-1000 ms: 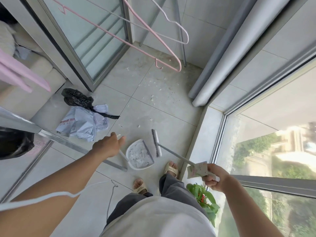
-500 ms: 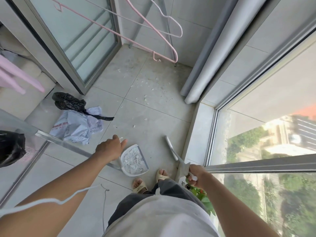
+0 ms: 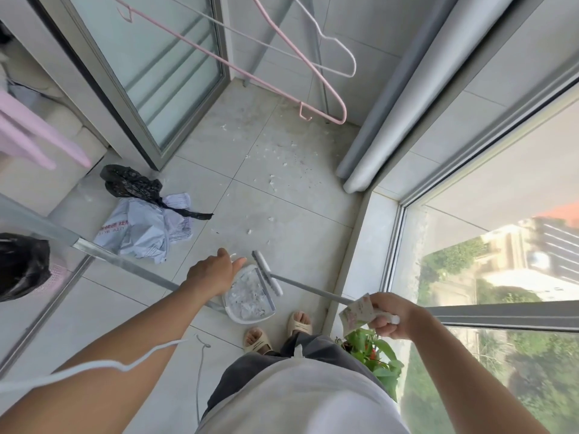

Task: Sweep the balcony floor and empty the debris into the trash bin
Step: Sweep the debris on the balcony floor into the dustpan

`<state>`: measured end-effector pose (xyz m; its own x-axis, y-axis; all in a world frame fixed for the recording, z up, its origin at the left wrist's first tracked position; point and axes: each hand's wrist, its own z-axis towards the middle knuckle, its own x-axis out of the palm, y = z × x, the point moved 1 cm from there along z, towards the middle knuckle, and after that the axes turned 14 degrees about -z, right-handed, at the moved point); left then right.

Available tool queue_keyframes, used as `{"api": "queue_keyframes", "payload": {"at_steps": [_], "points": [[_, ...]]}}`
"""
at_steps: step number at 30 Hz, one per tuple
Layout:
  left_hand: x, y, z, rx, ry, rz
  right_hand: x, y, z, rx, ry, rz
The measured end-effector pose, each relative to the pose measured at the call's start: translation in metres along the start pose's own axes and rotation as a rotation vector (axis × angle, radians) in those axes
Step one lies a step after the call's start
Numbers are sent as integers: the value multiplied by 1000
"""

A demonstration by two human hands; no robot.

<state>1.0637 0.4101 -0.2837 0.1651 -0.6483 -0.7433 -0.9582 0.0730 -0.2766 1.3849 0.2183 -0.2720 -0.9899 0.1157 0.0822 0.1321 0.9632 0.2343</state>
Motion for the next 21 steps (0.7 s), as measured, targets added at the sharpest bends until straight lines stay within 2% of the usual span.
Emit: {"api": "queue_keyframes", "payload": {"at_steps": [11, 18, 21], "points": [[-12, 7, 10, -49, 18, -6, -4, 57, 11, -84, -220, -184], [-22, 0, 25, -181, 66, -23, -8, 121, 42, -142, -156, -204], [-28, -6, 35, -235, 63, -31, -22, 159, 62, -156, -140, -300]]}}
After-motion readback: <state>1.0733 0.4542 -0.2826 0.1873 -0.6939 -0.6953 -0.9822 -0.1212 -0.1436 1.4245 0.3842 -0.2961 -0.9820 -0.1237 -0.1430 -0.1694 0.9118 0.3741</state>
